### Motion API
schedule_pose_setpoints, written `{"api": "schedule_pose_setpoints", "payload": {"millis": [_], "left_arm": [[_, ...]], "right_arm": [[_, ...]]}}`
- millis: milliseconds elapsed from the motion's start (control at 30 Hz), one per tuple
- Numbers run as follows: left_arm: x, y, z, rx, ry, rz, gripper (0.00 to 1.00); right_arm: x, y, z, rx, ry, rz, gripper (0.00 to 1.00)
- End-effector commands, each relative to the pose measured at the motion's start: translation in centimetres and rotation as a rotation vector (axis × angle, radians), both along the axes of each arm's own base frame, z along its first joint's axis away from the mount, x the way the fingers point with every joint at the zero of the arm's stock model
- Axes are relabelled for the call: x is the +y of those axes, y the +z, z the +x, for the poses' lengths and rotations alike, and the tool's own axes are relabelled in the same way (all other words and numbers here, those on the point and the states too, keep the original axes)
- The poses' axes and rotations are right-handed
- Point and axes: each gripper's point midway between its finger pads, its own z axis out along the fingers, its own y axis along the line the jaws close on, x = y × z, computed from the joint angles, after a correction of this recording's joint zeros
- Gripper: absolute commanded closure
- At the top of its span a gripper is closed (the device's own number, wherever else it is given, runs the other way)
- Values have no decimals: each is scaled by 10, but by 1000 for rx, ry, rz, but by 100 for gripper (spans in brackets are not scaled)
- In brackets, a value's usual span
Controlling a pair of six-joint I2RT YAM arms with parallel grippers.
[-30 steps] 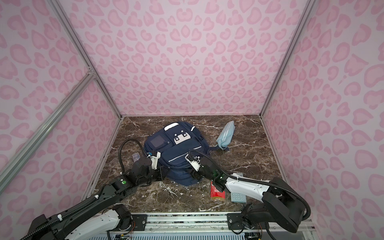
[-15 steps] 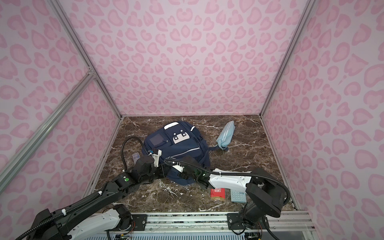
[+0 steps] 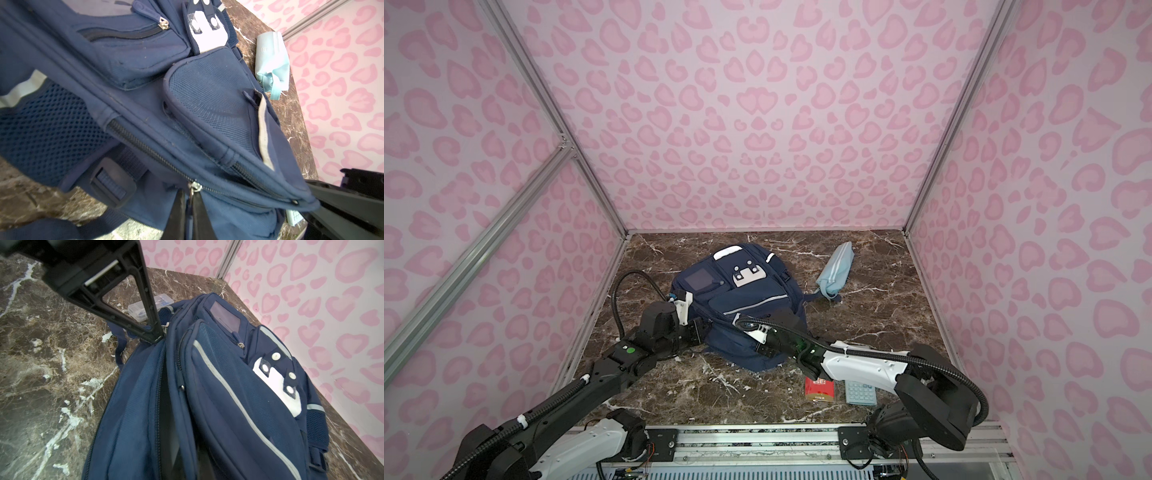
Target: Pack the student bag
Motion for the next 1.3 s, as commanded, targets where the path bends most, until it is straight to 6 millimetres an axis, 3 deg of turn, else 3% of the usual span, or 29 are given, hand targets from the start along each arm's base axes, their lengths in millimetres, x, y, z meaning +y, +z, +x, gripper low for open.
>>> {"api": "schedule_pose_setpoints", "payload": {"millis": [0,100,133,233,367,400,467,600,700,800,833,900,1033,1100,1200,1267], "left_arm": [[64,-13,20,-32,274,226,88],[36,1,16,-68,166,87,73],[29,7,14,-86,135,50,68],[21,29,5,-132,85,0,41],[32,49,-5,-160,93,48,10],[33,53,-7,-166,92,51,2],[29,58,-11,-181,65,30,3],[16,68,-16,-197,6,-42,3],[-5,75,-24,-188,-91,-133,2],[-19,69,-27,-139,-134,-148,2],[-14,62,-23,-120,-96,-107,2],[14,39,-14,-70,54,33,2],[85,8,7,-37,362,261,4],[105,4,17,-41,449,248,3],[118,5,29,-45,506,227,1],[140,1,33,-45,589,324,1]], "right_arm": [[-20,-19,2,56,-69,-61,100],[-9,-18,-4,125,-32,-44,100],[-4,-15,-5,147,-26,-36,93],[-1,-3,3,216,-100,-8,58],[-26,16,16,289,-317,42,0],[-35,23,17,293,-375,66,0],[-53,35,15,283,-458,133,0],[-115,52,18,236,-733,341,0],[-146,40,8,338,-822,423,0],[-169,21,-3,415,-882,355,0],[-178,13,-5,442,-920,327,0],[-188,-5,-12,513,-975,256,2],[-176,-20,-18,589,-927,223,1],[-166,-19,-17,615,-890,265,2],[-145,-7,-16,643,-803,347,1],[-136,2,-15,623,-761,370,0]]}}
